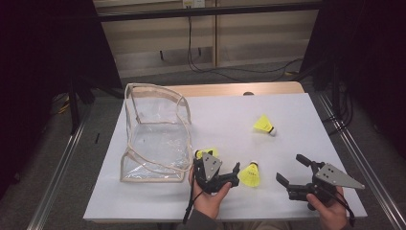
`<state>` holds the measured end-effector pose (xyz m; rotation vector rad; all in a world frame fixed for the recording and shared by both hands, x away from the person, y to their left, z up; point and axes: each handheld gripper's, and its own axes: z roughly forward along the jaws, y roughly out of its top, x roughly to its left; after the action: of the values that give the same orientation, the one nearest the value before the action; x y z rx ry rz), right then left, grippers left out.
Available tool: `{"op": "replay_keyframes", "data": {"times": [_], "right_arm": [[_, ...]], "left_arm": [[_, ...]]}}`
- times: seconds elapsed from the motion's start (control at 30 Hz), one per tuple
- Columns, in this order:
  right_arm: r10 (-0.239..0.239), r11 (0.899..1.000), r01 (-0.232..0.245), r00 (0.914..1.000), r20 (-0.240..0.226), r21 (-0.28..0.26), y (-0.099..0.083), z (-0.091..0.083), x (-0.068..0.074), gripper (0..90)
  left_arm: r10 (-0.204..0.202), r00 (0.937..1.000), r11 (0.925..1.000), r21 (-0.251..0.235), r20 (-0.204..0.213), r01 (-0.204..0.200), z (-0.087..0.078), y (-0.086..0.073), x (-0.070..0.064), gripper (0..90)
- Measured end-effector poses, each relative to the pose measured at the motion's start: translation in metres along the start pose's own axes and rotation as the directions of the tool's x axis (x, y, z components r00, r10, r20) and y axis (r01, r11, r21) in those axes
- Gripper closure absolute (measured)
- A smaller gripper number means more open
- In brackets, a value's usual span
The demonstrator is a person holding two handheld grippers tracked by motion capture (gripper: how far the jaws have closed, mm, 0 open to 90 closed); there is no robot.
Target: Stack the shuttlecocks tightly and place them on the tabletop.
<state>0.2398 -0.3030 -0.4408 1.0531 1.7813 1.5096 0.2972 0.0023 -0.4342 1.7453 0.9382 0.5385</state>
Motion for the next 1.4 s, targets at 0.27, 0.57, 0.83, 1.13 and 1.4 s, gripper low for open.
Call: {"op": "replay_keyframes", "data": {"times": [0.27, 0.57, 0.83, 1.13, 1.4], "right_arm": [[0.003, 1.0, -0.003, 1.0, -0.003, -0.002, 0.0, 0.001, 0.0, 2.7], [0.003, 1.0, -0.003, 1.0, -0.002, -0.001, 0.0, 0.0, -0.002, 2.7], [0.003, 1.0, -0.003, 1.0, -0.005, 0.001, -0.001, 0.001, -0.001, 2.8], [0.003, 1.0, -0.003, 1.0, -0.005, -0.001, 0.0, 0.001, -0.001, 2.8], [0.001, 1.0, -0.001, 1.0, -0.003, -0.001, 0.0, 0.001, 0.0, 2.8]], "left_arm": [[0.017, 0.9993, 0.9998, 0.006, -0.032, -0.017, 0.005, 0.003, 0.003, 8.1], [-0.001, 0.9999, 0.9998, 0.021, -0.013, 0.002, 0.007, 0.0, 0.004, 7.6], [-0.013, 0.9999, 0.9998, 0.014, -0.002, 0.013, 0.005, -0.003, 0.004, 8.0], [-0.012, 0.9998, 0.9997, 0.02, -0.015, 0.012, -0.002, -0.011, 0.005, 10.6], [-0.011, 0.9999, 0.9996, 0.025, -0.01, 0.011, -0.011, -0.016, 0.006, 15.5]]}}
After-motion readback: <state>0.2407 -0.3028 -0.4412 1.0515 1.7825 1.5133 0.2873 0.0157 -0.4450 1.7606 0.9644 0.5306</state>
